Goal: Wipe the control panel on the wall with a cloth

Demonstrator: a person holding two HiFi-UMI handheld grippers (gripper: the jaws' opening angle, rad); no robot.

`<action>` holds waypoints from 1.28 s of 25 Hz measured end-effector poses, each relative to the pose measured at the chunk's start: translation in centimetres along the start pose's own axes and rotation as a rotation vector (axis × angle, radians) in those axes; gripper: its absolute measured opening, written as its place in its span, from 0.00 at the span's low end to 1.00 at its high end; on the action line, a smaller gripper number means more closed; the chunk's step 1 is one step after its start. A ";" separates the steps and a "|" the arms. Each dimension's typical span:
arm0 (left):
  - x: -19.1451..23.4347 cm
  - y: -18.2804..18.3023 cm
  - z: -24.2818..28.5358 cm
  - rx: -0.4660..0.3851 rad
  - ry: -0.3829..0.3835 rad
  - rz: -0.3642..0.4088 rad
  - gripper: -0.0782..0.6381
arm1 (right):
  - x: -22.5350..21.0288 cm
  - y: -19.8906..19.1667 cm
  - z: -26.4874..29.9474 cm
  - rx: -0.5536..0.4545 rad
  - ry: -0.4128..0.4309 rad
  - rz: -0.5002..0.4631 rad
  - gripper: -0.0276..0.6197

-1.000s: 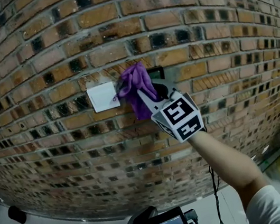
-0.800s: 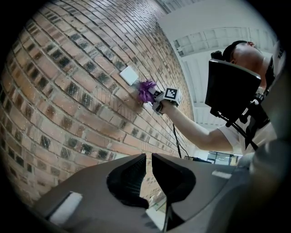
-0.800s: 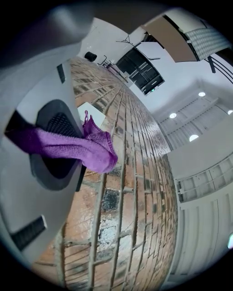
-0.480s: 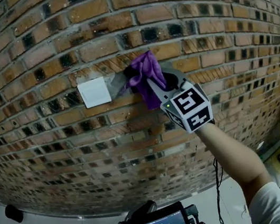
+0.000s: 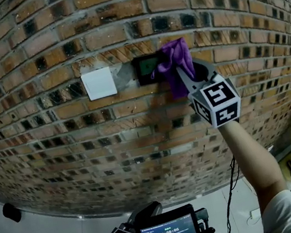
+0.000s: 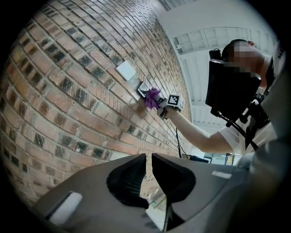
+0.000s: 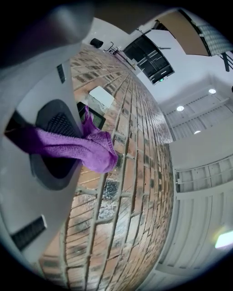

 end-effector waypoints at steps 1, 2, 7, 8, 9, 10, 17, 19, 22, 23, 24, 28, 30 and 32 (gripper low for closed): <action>0.0 -0.1 0.0 0.002 0.000 -0.003 0.16 | -0.4 0.0 -0.2 0.003 -0.011 0.000 0.17; 0.0 -0.1 -0.1 0.004 -0.001 -0.005 0.16 | -0.7 0.0 -0.5 0.004 -0.021 -0.001 0.17; -0.2 -0.2 0.1 0.011 -0.013 -0.005 0.16 | -2.0 1.4 -1.4 -0.024 -0.060 -0.007 0.17; -0.2 -0.3 0.1 0.013 -0.017 -0.005 0.16 | -1.9 1.8 -1.5 -0.034 -0.061 -0.008 0.17; -0.2 -0.3 0.1 0.013 -0.020 -0.005 0.16 | -1.8 2.3 -1.6 -0.045 -0.059 -0.009 0.17; -0.2 -0.4 0.1 0.013 -0.022 -0.005 0.16 | -1.6 2.9 -1.5 -0.056 -0.055 -0.009 0.17; -0.2 -0.2 -0.5 0.000 -0.004 -0.006 0.16 | 2.8 5.0 0.4 -0.111 0.041 0.011 0.17; 0.0 0.0 -0.8 -0.007 0.008 -0.005 0.16 | 4.6 5.3 1.4 -0.121 0.074 0.027 0.17; 0.2 0.2 -1.4 -0.019 0.029 -0.001 0.16 | 7.5 5.5 2.9 -0.135 0.128 0.050 0.17; 0.3 0.3 -1.7 -0.022 0.035 0.000 0.16 | 8.5 5.5 3.4 -0.136 0.146 0.055 0.17; 0.4 0.3 -1.9 -0.025 0.041 0.000 0.16 | 9.4 5.5 3.8 -0.136 0.163 0.060 0.17; 0.8 0.8 -2.7 -0.042 0.067 0.005 0.16 | 13.1 4.8 5.7 -0.120 0.232 0.083 0.17; 1.0 0.9 -3.0 -0.048 0.078 0.007 0.16 | 14.7 4.5 6.4 -0.109 0.262 0.097 0.17; 1.1 1.1 -3.4 -0.052 0.089 0.009 0.16 | 15.6 3.8 6.9 -0.094 0.283 0.095 0.17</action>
Point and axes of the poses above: the fingertips, and each gripper's own axes: z forward along the fingers, x to its left, y out of its top, the point moved 2 cm from there along -z, backward along the fingers, and after that the axes turned 14 degrees about -x, right-handed, at the moved point
